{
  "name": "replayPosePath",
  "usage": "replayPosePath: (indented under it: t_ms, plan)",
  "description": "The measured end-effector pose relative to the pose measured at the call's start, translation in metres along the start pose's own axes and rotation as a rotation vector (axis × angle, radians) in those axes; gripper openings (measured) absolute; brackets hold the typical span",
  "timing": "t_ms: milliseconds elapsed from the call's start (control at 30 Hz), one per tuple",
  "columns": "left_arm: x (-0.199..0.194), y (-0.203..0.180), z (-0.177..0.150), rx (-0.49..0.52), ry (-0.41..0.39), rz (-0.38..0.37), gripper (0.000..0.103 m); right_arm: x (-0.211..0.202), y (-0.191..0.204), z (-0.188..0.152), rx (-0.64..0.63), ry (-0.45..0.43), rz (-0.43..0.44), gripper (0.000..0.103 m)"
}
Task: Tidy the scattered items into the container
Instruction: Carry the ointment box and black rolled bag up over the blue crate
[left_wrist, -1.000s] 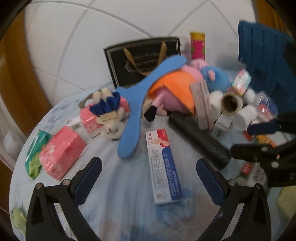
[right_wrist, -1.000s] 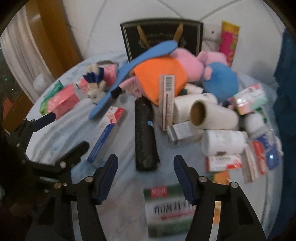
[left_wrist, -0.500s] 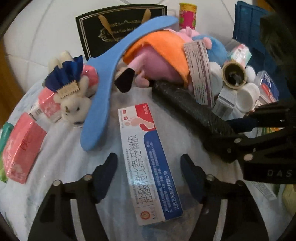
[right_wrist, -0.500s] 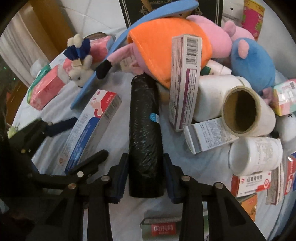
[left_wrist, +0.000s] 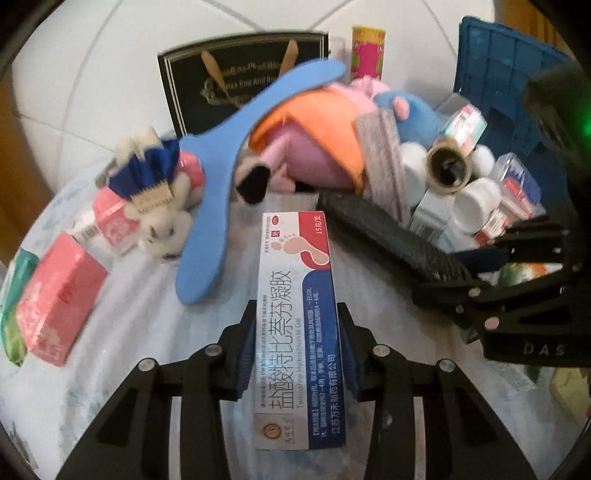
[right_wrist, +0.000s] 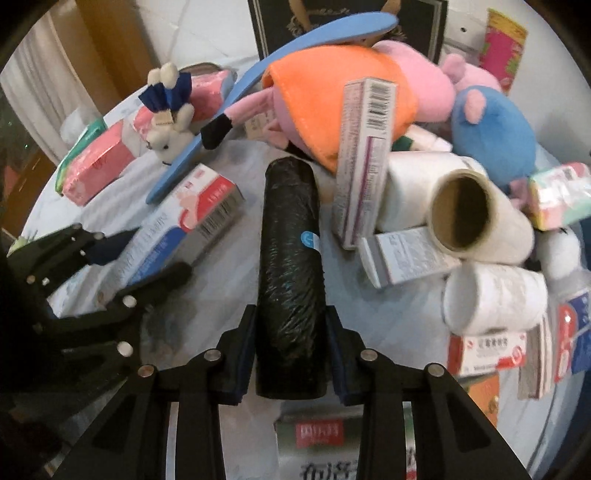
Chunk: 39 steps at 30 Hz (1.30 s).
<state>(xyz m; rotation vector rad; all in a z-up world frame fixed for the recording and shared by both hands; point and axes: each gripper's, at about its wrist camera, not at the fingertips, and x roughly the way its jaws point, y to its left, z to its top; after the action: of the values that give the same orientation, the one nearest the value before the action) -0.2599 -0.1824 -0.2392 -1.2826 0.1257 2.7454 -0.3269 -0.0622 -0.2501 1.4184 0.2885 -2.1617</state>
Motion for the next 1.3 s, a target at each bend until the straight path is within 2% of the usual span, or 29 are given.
replayPosePath:
  t_ms: [200,333,600,733,900,1067,1167,1300]
  plan:
    - [-0.036,0.001,0.005,0.018,-0.062,0.005,0.039,-0.042,0.005,-0.009,0.022,-0.081,0.023,0.033]
    - [-0.062,-0.004,0.014,0.033,-0.104,0.006,0.039,-0.085,0.013,-0.017,0.026,-0.163,0.029,0.033]
    - [-0.137,-0.021,0.040,0.086,-0.239,-0.020,0.039,-0.194,0.031,-0.046,0.076,-0.362,0.017,0.033]
    - [-0.187,-0.042,0.063,0.141,-0.349,-0.083,0.039,-0.257,0.023,-0.072,0.154,-0.469,-0.010,0.033]
    - [-0.234,-0.092,0.095,0.227,-0.457,-0.198,0.039,-0.339,0.014,-0.105,0.214,-0.612,-0.113,0.033]
    - [-0.262,-0.165,0.124,0.323,-0.509,-0.279,0.039,-0.417,-0.009,-0.141,0.267,-0.728,-0.234,0.033]
    - [-0.271,-0.215,0.142,0.357,-0.528,-0.314,0.039,-0.457,-0.035,-0.165,0.313,-0.773,-0.298,0.033]
    - [-0.277,-0.274,0.160,0.361,-0.541,-0.330,0.039,-0.497,-0.075,-0.193,0.352,-0.788,-0.361,0.034]
